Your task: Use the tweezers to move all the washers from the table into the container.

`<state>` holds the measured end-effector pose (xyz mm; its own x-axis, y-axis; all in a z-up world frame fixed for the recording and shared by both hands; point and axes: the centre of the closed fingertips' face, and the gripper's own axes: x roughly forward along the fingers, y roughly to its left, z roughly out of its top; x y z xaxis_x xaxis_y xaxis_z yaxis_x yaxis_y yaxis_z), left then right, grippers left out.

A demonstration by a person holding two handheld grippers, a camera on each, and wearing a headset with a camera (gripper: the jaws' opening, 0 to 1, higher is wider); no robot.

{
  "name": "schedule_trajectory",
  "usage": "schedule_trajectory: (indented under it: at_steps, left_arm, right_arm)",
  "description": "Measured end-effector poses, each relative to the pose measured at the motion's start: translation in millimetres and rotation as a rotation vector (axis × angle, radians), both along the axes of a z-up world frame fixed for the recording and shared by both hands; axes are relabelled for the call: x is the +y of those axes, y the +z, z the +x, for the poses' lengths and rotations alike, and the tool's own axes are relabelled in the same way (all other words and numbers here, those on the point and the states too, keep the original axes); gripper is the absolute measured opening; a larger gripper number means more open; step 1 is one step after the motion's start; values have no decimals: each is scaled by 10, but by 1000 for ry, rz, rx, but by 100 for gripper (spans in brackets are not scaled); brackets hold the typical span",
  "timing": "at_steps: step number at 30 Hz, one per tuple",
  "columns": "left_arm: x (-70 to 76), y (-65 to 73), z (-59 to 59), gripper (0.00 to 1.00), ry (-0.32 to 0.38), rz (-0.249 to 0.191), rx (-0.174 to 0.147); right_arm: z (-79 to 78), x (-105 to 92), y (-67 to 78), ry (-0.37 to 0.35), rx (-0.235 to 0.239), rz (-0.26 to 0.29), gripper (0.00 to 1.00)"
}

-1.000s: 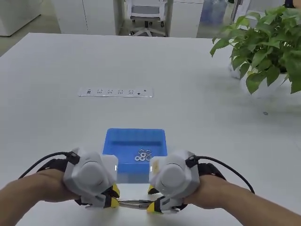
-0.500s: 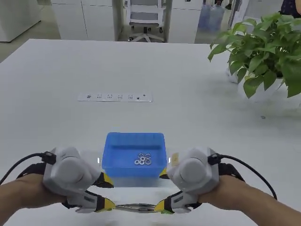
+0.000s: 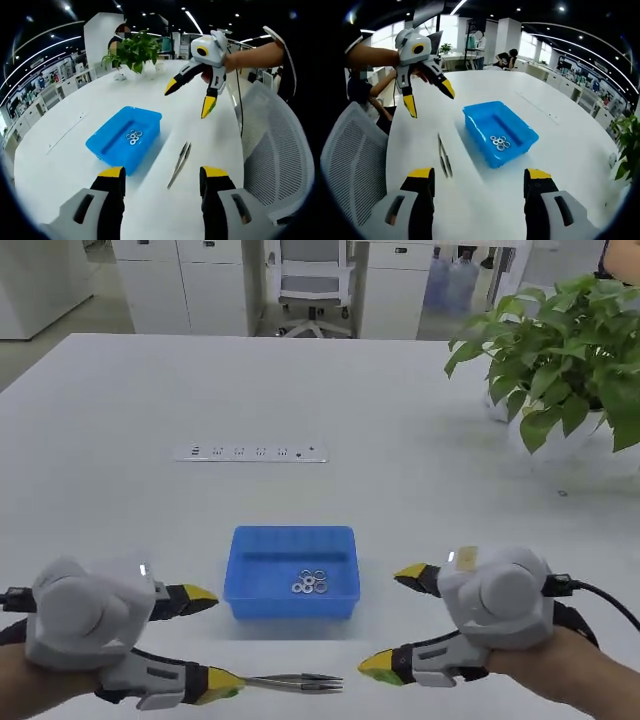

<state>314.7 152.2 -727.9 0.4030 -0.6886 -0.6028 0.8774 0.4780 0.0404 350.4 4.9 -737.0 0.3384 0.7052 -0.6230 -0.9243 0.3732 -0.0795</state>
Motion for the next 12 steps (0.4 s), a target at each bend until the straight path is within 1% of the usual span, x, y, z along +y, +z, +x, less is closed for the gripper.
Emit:
schedule_trajectory:
  at_steps: [3, 5, 7, 9, 11, 12]
  left_arm:
    - [22, 63, 40, 76, 35, -21, -13]
    - [23, 90, 58, 81, 48, -29, -14]
    - [16, 109, 85, 83, 53, -36, -23]
    - [1, 118, 101, 84, 54, -43, -23]
    - [-38, 146, 103, 89, 58, -53, -24]
    - [-51, 160, 102, 91, 60, -59, -25]
  right_arm:
    - [-21, -42, 18, -11, -1, 6, 78]
    - [-24, -73, 19, -22, 3, 15, 80]
    - [-23, -95, 17, -35, 5, 19, 83]
    - [-25, -117, 20, -47, 2, 26, 87]
    - [-36, -126, 24, -48, 1, 29, 89]
    - [-51, -122, 41, -49, 1, 43, 92]
